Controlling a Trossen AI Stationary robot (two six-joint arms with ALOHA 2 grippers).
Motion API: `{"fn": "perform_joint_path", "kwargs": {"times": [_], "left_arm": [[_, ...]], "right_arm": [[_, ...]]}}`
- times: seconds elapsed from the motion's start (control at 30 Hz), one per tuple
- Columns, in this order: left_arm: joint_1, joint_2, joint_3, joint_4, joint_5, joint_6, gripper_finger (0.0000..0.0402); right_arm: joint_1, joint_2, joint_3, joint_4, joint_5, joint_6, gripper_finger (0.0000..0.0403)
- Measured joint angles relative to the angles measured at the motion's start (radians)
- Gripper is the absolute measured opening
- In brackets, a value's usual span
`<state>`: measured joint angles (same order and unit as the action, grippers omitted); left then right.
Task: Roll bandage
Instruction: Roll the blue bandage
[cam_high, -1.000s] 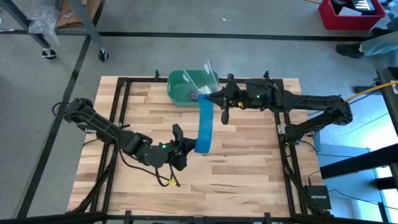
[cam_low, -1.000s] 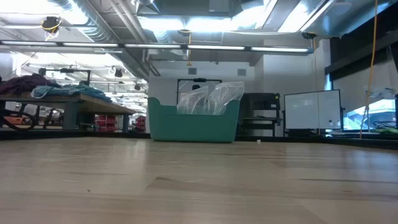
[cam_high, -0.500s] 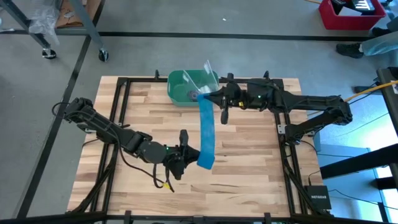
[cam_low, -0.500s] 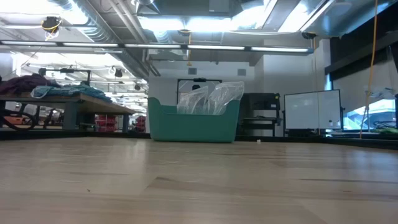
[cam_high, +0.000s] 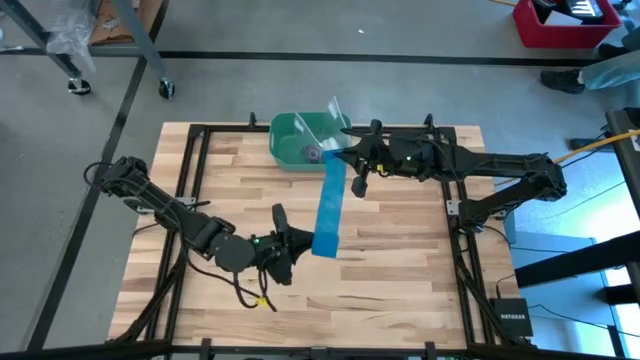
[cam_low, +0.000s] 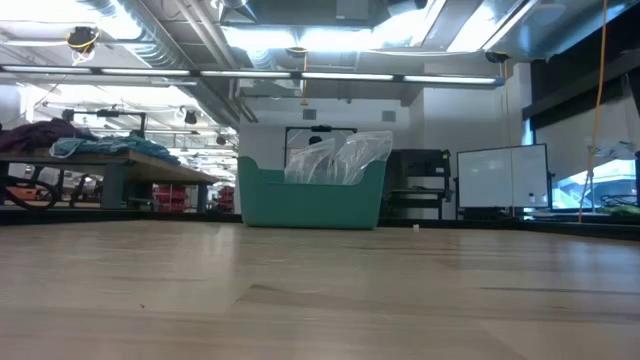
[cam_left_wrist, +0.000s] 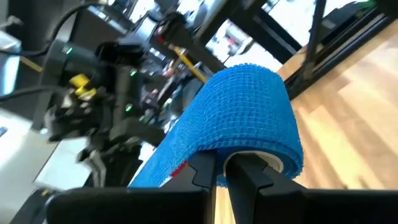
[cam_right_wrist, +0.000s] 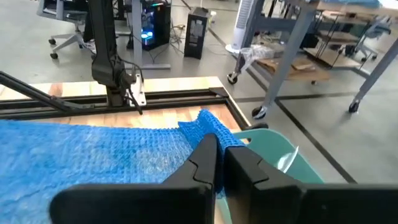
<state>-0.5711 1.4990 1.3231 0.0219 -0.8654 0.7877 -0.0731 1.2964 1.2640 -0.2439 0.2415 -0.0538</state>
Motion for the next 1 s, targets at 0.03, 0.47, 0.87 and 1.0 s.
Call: {"fn": "perform_joint_path", "kwargs": {"times": [0.03, 0.47, 0.87, 1.0], "left_arm": [[0.004, 0.0, 0.0, -0.001, -0.015, -0.003, 0.0015], [0.032, 0.001, 0.0, -0.015, -0.029, -0.047, 0.0015], [0.033, 0.001, 0.0, -0.019, -0.029, -0.047, 0.0015], [0.032, 0.001, 0.0, -0.019, -0.029, -0.047, 0.0015]], "right_arm": [[0.0, 0.001, 0.0, 0.0, -0.01, 0.002, 0.0034], [0.001, -0.014, 0.033, 0.001, -0.103, -0.002, 0.0222], [0.001, -0.006, 0.039, -0.214, -0.17, 0.318, 0.0255], [0.0, -0.01, 0.039, -0.2, -0.217, 0.486, 0.0255]]}}
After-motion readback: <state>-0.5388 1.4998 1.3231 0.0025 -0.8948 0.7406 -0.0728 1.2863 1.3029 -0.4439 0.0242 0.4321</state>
